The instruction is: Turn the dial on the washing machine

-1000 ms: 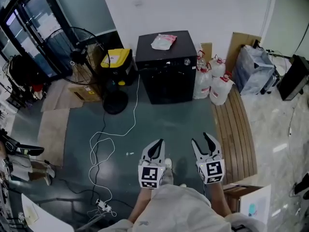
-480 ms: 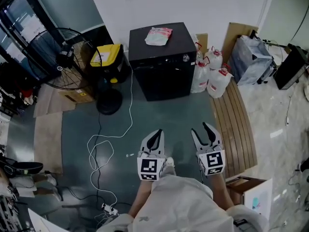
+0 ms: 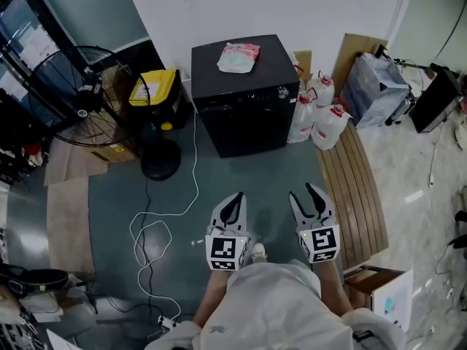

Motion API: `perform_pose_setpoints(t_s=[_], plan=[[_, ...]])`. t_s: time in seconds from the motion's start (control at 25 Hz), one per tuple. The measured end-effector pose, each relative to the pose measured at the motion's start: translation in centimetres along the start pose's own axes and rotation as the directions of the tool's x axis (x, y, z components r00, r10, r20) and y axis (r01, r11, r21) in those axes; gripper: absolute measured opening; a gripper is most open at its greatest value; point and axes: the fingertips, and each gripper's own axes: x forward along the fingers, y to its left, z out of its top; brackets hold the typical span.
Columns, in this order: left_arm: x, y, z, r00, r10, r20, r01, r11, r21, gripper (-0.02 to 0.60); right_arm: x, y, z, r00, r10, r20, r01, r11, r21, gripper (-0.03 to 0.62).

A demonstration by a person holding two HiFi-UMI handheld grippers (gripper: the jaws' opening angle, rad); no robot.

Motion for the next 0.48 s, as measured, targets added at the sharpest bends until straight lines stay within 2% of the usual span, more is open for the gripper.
perform_pose_setpoints(t_s=[0.48], plan=[[5.2, 1.6, -0.4, 0.999, -0.048, -0.021, 0.048, 0.999, 0.000, 0.012, 3.9, -2.4, -0.8, 0.998, -0.063, -0.018, 0.064, 0.997, 0.038, 0.192]])
